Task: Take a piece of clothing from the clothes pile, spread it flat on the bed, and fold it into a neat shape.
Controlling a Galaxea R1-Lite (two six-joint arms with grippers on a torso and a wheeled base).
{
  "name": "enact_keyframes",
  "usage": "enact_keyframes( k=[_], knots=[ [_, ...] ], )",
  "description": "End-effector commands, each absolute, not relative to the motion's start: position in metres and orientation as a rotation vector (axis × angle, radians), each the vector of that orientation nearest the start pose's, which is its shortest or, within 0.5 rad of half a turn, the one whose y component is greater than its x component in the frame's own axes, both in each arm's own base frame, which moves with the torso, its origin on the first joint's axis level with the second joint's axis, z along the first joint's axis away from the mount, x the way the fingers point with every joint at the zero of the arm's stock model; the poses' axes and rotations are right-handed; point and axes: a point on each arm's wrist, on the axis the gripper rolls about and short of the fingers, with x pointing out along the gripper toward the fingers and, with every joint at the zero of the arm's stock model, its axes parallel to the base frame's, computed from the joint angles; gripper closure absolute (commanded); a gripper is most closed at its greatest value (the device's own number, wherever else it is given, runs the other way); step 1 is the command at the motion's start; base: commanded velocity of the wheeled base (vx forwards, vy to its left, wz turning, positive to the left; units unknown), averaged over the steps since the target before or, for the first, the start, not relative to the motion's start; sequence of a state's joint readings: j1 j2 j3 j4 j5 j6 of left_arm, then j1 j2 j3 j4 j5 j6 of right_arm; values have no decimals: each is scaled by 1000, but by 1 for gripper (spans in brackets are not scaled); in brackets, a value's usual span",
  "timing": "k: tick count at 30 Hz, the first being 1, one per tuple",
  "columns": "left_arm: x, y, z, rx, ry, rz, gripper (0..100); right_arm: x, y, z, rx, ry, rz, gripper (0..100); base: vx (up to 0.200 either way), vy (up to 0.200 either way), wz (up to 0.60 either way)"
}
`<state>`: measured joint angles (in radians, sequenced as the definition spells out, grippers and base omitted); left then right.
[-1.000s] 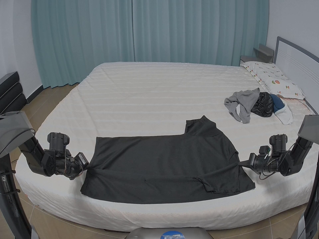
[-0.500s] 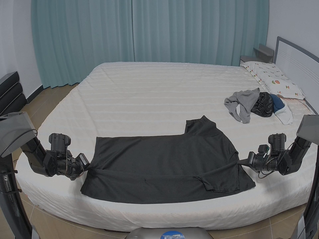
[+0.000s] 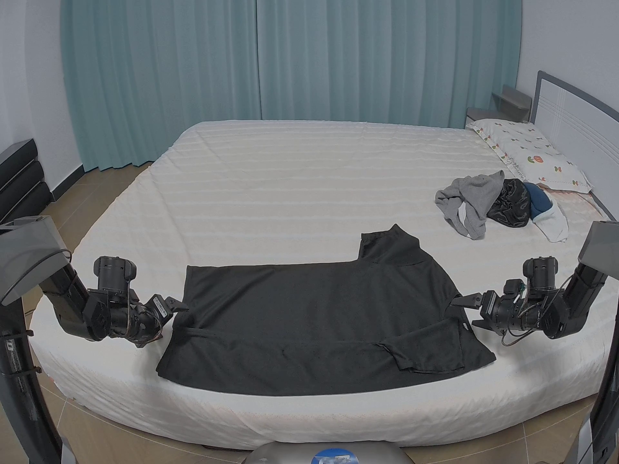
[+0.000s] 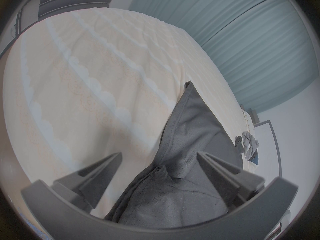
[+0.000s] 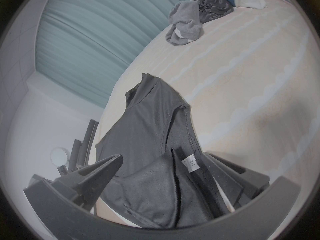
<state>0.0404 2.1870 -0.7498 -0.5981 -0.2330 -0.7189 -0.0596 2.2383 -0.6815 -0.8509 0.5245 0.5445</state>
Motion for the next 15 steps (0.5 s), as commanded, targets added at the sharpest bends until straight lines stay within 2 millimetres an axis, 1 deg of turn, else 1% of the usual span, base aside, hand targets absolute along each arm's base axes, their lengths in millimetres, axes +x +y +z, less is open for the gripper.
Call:
enact_keyframes(
  k=[1,3,12,15],
  knots=[
    [339,10,16,-798,835,125,0,338,-11,13,745,754,248,0,0,0,0],
    [339,10,18,-803,828,127,0,340,-11,15,762,750,243,0,0,0,0],
    [339,12,20,-808,818,133,0,343,-10,13,800,704,243,0,200,0,0],
    [339,12,20,-811,818,134,0,343,-10,13,802,704,242,0,0,0,0]
  ],
)
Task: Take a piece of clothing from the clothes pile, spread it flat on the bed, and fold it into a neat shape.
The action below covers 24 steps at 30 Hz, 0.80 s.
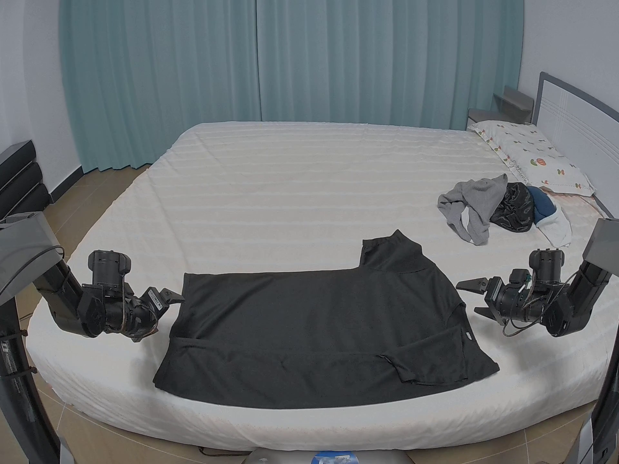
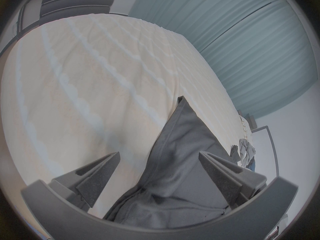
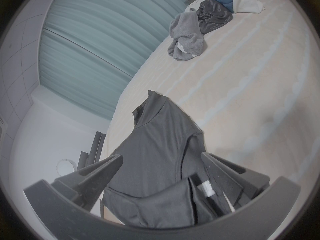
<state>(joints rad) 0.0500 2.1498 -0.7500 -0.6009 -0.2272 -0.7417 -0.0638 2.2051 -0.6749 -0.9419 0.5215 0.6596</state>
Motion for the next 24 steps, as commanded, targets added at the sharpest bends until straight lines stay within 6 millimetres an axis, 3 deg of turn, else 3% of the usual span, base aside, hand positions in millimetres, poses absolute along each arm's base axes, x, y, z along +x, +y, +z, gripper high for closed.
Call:
enact_keyframes(
  k=[1,13,24],
  knots=[
    [340,12,21,-811,814,132,0,343,-10,12,802,707,241,0,0,0,0],
    [366,12,37,-910,720,131,0,343,-8,8,805,723,243,0,0,0,0],
    [423,11,17,-876,660,78,0,343,-8,7,847,732,230,0,0,0,0]
  ],
)
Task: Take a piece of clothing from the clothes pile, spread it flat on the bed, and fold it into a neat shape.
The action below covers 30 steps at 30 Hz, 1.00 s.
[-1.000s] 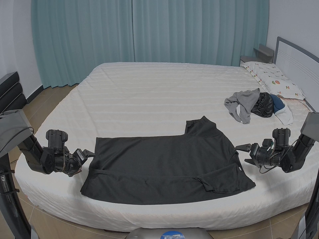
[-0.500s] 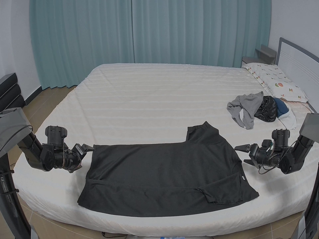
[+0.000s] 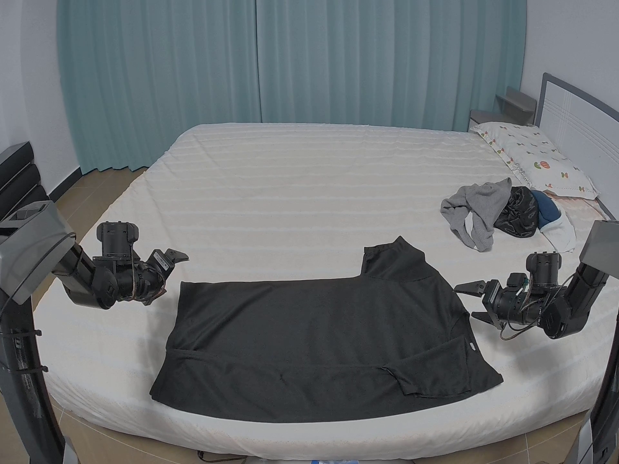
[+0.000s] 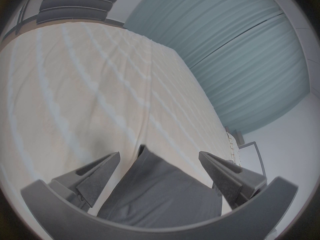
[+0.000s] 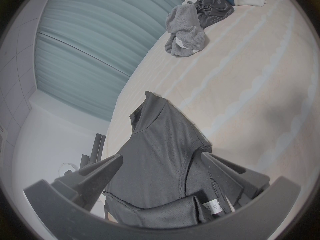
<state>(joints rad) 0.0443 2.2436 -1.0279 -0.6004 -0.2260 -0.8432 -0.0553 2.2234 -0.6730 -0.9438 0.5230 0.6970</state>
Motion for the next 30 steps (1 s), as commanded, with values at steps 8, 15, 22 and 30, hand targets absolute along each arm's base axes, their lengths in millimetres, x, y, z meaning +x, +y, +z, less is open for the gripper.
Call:
enact_keyframes(
  k=[8,15,22,30],
  knots=[
    [440,9,-10,-768,683,34,0,344,-8,6,847,735,227,0,0,0,0],
    [442,9,-10,-763,638,12,0,346,-6,3,844,740,229,0,0,0,0],
    [437,6,-5,-753,618,20,100,347,-4,7,816,709,224,0,0,0,0],
    [439,11,5,-731,525,82,100,358,19,16,761,644,233,0,0,0,0]
  ],
)
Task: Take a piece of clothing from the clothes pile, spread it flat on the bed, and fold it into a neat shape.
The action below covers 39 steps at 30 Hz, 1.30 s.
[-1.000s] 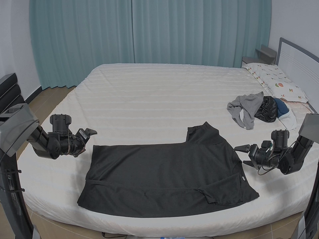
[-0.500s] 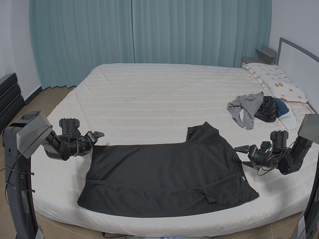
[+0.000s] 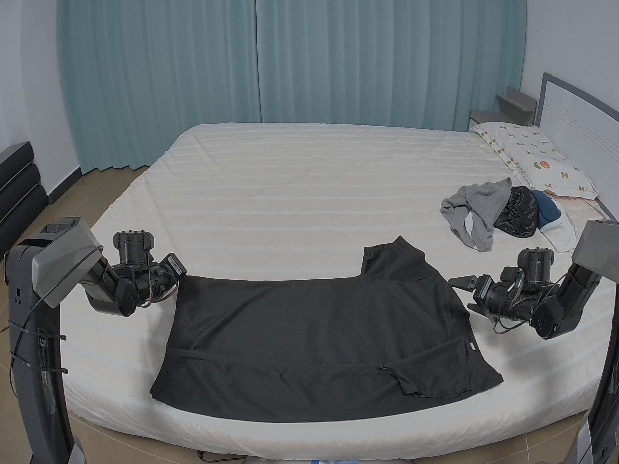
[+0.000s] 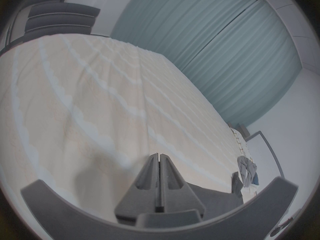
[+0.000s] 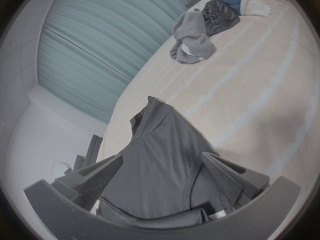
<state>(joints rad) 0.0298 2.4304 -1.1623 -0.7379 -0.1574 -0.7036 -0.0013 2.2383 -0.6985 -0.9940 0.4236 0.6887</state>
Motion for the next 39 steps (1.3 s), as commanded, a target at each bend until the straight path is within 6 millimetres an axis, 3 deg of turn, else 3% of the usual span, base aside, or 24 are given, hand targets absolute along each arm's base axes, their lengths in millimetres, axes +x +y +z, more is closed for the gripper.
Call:
enact_keyframes(
  k=[1,6,10,19,23,26,33,39],
  knots=[
    [439,12,5,-726,505,111,100,364,26,20,747,624,232,0,0,0,0],
    [438,12,6,-727,479,117,100,374,38,22,719,605,236,0,0,0,0],
    [437,11,7,-727,456,109,100,401,41,27,716,599,229,0,0,0,0],
    [434,10,2,-728,476,114,100,450,47,6,642,621,198,0,0,0,0],
    [434,9,1,-728,480,113,100,467,49,-25,610,640,197,0,0,0,0],
    [433,9,-1,-728,486,114,100,480,45,-23,599,599,194,0,0,0,0],
    [433,10,-1,-730,485,116,100,498,40,-32,602,585,189,0,0,0,0],
    [433,9,-1,-730,486,115,100,499,42,-34,605,587,204,0,0,0,0]
  ],
)
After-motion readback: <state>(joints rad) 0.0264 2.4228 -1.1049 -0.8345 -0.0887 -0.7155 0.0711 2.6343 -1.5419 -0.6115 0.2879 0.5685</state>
